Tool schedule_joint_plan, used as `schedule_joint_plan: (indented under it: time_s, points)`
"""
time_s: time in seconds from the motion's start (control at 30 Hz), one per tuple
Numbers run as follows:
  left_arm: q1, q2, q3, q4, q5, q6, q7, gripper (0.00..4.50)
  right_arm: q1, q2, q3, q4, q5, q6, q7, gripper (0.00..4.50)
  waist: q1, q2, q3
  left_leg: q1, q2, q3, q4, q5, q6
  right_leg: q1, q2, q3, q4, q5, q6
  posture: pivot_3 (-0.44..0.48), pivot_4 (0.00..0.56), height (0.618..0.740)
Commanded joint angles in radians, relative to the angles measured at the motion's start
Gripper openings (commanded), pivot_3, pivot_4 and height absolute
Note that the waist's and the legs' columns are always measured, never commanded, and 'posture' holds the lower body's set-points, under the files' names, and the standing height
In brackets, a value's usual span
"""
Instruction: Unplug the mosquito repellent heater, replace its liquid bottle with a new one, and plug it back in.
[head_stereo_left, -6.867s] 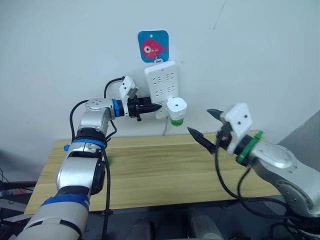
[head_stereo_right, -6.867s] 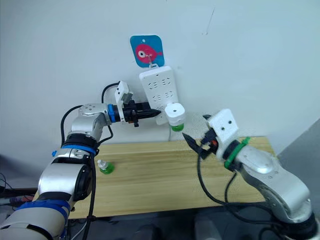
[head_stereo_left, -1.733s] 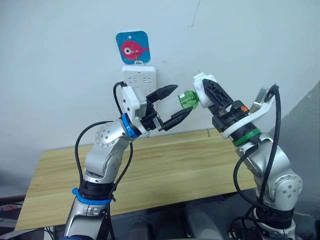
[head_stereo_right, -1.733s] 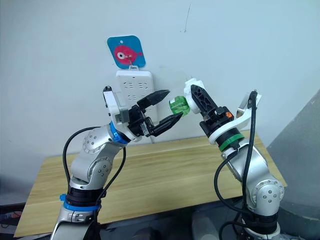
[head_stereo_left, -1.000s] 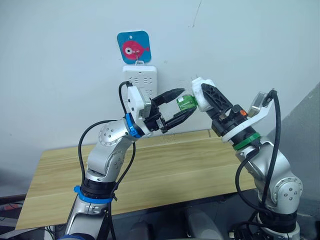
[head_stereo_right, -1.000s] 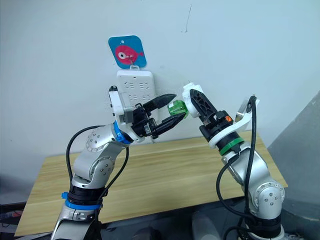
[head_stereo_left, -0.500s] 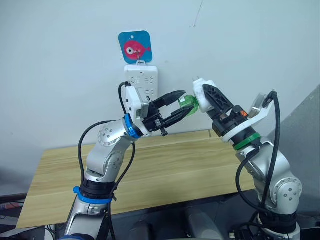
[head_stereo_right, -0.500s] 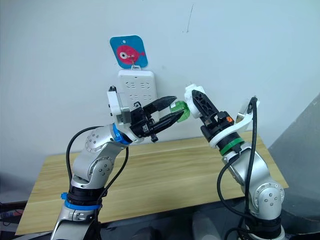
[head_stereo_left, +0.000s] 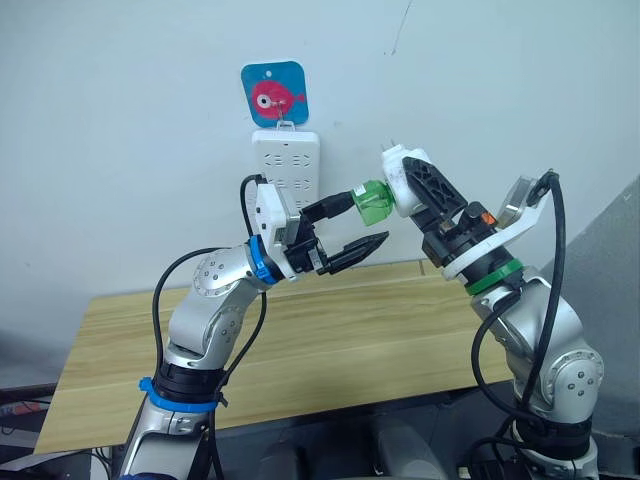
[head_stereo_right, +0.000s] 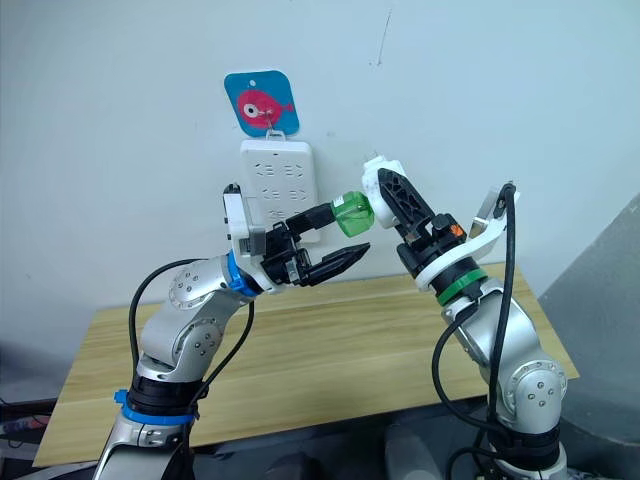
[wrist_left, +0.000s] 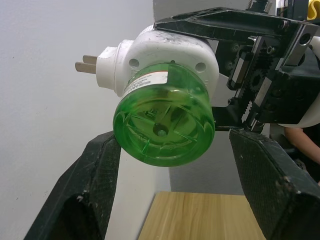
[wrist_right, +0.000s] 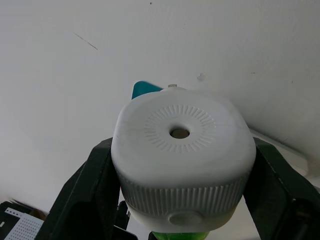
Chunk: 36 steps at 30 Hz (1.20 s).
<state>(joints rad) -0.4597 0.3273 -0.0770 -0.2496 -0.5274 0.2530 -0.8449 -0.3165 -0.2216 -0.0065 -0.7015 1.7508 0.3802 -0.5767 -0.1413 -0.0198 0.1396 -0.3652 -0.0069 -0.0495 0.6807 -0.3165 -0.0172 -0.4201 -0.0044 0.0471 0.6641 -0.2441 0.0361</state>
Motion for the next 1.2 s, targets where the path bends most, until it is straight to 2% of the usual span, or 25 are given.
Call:
schedule_joint_plan:
  time_s: [0.03,0.67,0.8,1.07,1.2]
  points:
    - [-0.042,-0.002,0.014,0.005,-0.004,-0.02,-0.011,3.57,-0.013,-0.004,-0.003,-0.036,0.019,-0.012,0.006,2.95,0.0,0.0,0.0,0.0,0.0,0.0,0.0,0.0,0.0,0.0,0.0,0.0,0.0,0.0,0.0,-0.183,0.121,0.73]
    - [-0.071,-0.035,0.004,0.018,0.007,-0.04,0.006,3.57,-0.003,-0.003,-0.001,-0.038,0.017,-0.011,0.013,2.95,0.0,0.0,0.0,0.0,0.0,0.0,0.0,0.0,0.0,0.0,0.0,0.0,0.0,0.0,0.0,-0.183,0.12,0.73]
    - [-0.07,-0.04,-0.003,0.024,0.015,-0.048,0.003,2.35,0.013,-0.005,-0.001,-0.042,0.015,-0.009,0.027,2.95,0.0,0.0,0.0,0.0,0.0,0.0,0.0,0.0,0.0,0.0,0.0,0.0,0.0,0.0,0.0,-0.185,0.119,0.73]
    - [-0.069,-0.04,-0.005,0.042,0.037,-0.067,-0.009,2.26,0.032,-0.01,0.004,-0.042,0.007,-0.004,0.045,2.95,0.0,0.0,0.0,0.0,0.0,0.0,0.0,0.0,0.0,0.0,0.0,0.0,0.0,0.0,0.0,-0.188,0.117,0.73]
    - [-0.076,-0.033,0.005,0.057,0.037,-0.08,-0.022,2.26,0.036,-0.026,-0.004,-0.05,0.003,-0.003,0.05,4.4,0.0,0.0,0.0,0.0,0.0,0.0,0.0,0.0,0.0,0.0,0.0,0.0,0.0,0.0,0.0,-0.188,0.117,0.73]
